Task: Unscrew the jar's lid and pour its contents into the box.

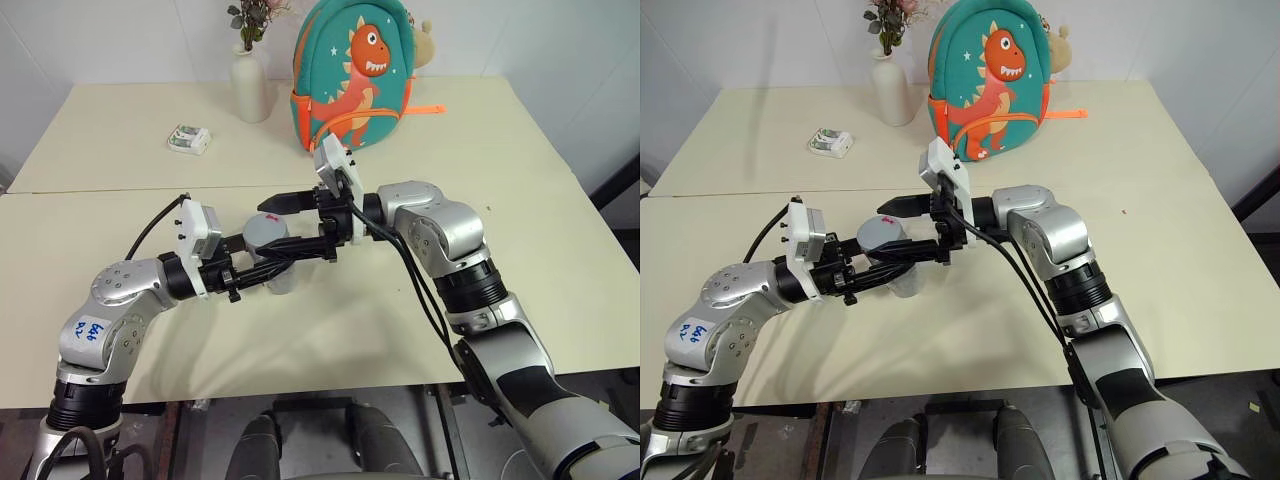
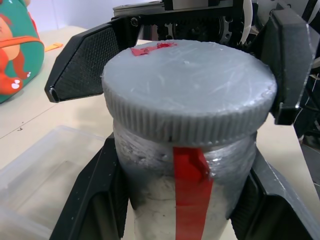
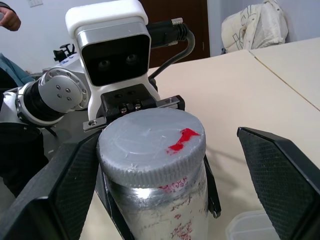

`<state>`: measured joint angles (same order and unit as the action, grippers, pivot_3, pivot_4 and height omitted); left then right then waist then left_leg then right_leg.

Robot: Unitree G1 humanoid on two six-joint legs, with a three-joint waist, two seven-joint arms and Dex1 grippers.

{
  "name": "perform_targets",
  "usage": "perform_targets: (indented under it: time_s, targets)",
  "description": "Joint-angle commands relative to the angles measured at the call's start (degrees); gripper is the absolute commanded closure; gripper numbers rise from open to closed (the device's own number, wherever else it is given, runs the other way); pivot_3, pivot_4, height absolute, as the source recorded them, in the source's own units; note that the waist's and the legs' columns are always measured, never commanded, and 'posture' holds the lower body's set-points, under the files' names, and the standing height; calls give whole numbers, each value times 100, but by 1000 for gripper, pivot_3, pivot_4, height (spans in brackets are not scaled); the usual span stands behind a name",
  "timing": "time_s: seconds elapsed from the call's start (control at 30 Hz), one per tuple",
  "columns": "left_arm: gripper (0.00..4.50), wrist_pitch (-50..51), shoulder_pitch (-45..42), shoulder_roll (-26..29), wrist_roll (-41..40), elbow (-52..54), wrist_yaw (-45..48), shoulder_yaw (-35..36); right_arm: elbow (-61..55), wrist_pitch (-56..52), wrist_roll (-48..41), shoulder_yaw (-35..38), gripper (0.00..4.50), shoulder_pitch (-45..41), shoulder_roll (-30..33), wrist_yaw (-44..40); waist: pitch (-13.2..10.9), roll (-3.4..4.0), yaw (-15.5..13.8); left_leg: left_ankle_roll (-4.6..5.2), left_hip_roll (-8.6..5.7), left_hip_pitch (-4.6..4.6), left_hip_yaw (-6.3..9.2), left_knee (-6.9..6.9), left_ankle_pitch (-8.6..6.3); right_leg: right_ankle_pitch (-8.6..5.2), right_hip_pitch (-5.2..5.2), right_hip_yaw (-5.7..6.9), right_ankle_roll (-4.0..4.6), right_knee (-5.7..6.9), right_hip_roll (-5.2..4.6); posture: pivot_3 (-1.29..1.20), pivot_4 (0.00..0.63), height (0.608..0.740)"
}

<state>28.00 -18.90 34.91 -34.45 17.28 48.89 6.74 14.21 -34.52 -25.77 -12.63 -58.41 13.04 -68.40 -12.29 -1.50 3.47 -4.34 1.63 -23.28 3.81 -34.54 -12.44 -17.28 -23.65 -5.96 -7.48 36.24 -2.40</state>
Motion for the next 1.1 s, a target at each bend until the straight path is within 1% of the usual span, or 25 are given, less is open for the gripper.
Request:
perform_targets:
  time_s: [0.03, 0.43, 1.1]
  targets:
    - [2365, -107, -10, -38, -60, 231, 80, -57, 29, 134, 21, 201, 41, -188, 96, 19, 0, 0, 1, 0, 0, 0, 0, 0, 0, 0, 0, 0, 0, 0, 0, 0, 150, 740]
    - [2365, -129, -9, 40, -63, 168, 136, 39, 194, 225, -75, 361, 41, -182, 443, -355, 0, 0, -1, 0, 0, 0, 0, 0, 0, 0, 0, 0, 0, 0, 0, 0, 150, 740]
    - [2365, -144, -9, 16, -66, 127, 147, 96, 527, 360, 128, 289, 41, -193, 522, -564, 0, 0, 4, 0, 0, 0, 0, 0, 0, 0, 0, 0, 0, -2, 0, 0, 150, 740]
